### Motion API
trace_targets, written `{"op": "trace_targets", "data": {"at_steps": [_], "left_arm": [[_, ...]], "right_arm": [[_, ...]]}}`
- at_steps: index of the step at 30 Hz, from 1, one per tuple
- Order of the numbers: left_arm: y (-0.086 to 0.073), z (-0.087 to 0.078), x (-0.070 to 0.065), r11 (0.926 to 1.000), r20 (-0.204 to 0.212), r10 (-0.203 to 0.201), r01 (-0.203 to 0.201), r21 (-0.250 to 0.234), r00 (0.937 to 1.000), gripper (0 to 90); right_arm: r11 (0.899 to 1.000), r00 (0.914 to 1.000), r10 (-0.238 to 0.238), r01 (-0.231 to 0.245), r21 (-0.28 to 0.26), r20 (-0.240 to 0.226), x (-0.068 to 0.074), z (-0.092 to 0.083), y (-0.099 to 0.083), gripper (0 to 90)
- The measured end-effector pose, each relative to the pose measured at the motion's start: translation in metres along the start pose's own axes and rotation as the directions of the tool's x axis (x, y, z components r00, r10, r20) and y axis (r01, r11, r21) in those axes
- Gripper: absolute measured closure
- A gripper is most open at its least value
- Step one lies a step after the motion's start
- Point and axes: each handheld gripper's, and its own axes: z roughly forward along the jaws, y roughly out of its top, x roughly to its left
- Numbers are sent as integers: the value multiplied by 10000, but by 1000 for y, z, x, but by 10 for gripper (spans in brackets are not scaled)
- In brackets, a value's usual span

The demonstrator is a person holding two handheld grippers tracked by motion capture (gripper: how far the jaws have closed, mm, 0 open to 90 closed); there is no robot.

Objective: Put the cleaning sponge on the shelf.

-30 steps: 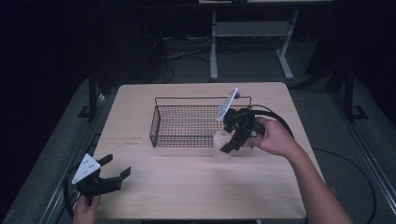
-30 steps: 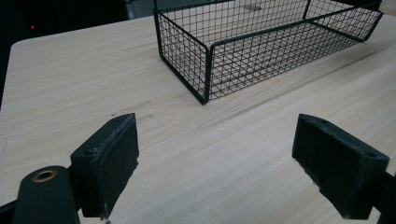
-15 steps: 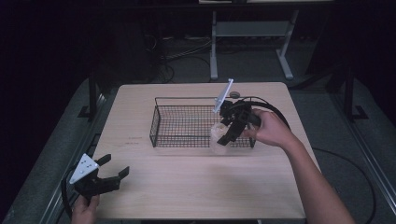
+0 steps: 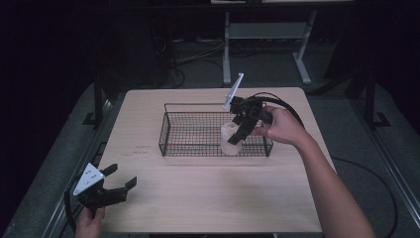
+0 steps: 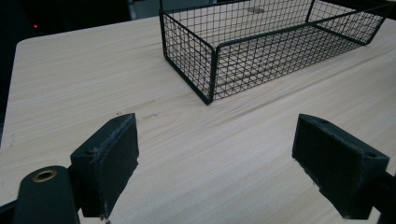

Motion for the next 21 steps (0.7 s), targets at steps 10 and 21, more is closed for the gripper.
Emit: {"op": "trace_targets", "data": {"at_steps": [10,21], "left_arm": [[0,0,0,10000,-48,24,-24,21,10000,138],[0,-2,2,10000,-74,15,-15,11,10000,138]], "right_arm": [[9995,9996,298,-298,87,-10,-15,-2,4,278],[9983,9983,575,-576,116,47,-34,1,10,278]]}}
